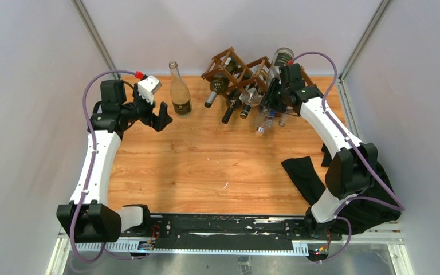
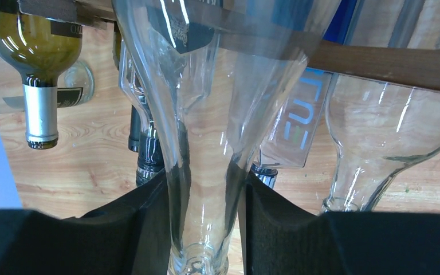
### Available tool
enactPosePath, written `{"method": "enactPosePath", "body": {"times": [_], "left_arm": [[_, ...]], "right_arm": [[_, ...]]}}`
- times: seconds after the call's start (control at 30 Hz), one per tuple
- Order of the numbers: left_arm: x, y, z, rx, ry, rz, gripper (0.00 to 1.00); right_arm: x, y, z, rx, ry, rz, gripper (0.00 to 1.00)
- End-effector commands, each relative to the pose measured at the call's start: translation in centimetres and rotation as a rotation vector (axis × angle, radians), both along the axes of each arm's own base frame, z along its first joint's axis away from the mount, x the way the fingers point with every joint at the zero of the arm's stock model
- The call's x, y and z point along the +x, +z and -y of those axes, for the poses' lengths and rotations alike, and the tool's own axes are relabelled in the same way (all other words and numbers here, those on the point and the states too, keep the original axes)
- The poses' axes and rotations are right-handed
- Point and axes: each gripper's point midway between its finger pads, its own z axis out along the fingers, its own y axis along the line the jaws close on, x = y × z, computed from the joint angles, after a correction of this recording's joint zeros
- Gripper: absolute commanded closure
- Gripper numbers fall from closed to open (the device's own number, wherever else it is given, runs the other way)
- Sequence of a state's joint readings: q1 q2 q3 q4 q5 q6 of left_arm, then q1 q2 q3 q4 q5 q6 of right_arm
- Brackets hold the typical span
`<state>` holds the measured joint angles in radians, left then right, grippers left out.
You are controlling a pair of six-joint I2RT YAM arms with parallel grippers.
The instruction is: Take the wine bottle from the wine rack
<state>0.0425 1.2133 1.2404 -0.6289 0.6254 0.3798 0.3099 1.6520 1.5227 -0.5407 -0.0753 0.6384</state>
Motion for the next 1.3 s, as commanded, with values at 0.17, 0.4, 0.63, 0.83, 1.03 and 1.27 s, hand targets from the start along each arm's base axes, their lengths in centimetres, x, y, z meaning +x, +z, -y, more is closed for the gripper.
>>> {"method": "enactPosePath", "body": {"times": [0.17,0.4,0.63,0.83,1.03,1.27], "left_arm": [[-2.9,0.5,1.0,-0.023,-0.056,-0.008,0.00],[-3.7,1.2,1.6,-0.029,-0.112,0.024,0.00],[-4.3,1.9,1.9,-0.014,-0.152,0.070,0.00],[-5.0,2.3,1.4,0.056,-0.170,0.149,0.00],[-5.9,2.5,0.9,0.142,-0.196,0.213,0.00],[-7.9,1.3,1.7,0.227,-0.324,0.326,0.00]], "right_arm": [[-1.0,5.4,-0.5,0.057,0.043,0.148,1.00],[-3.1,12.3,0.2,0.101,0.050,0.330,1.00],[-6.2,15.5,-0.8,0.178,0.120,0.387,1.00],[-9.5,16.1,-3.5,0.190,0.232,0.383,1.00],[-12.3,17.1,-5.8,0.230,0.311,0.393,1.00],[-15.9,16.1,-10.2,0.241,0.458,0.335,1.00]]}}
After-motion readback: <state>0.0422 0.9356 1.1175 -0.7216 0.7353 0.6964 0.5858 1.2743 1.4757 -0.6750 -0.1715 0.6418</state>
